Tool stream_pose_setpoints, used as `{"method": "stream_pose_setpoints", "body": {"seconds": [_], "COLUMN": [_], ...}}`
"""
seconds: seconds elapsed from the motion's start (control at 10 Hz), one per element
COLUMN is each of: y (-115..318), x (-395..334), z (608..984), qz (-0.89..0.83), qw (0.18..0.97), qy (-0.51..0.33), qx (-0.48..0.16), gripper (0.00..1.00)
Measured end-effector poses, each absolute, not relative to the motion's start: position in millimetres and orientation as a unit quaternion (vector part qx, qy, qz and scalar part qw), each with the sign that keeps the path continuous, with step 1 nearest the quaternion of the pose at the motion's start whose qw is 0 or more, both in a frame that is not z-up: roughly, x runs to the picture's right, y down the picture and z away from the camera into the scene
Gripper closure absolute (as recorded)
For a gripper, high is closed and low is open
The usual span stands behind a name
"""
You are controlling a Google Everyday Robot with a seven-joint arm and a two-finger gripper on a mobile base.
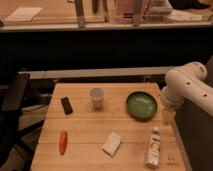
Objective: Push the ceramic bowl across the table
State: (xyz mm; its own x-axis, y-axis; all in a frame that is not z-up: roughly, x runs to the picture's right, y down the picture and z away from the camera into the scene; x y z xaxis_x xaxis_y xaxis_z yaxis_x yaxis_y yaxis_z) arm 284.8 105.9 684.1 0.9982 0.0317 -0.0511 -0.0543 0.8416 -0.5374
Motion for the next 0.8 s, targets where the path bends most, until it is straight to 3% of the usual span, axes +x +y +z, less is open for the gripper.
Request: {"method": "stream_pose_setpoints", "body": {"seconds": [0.8], "y": [91], "x": [285], "z": [718], "qz": [0.019], "qw": [0.966], "qy": [0.009], "qx": [-0.259], "gripper": [0.2]}}
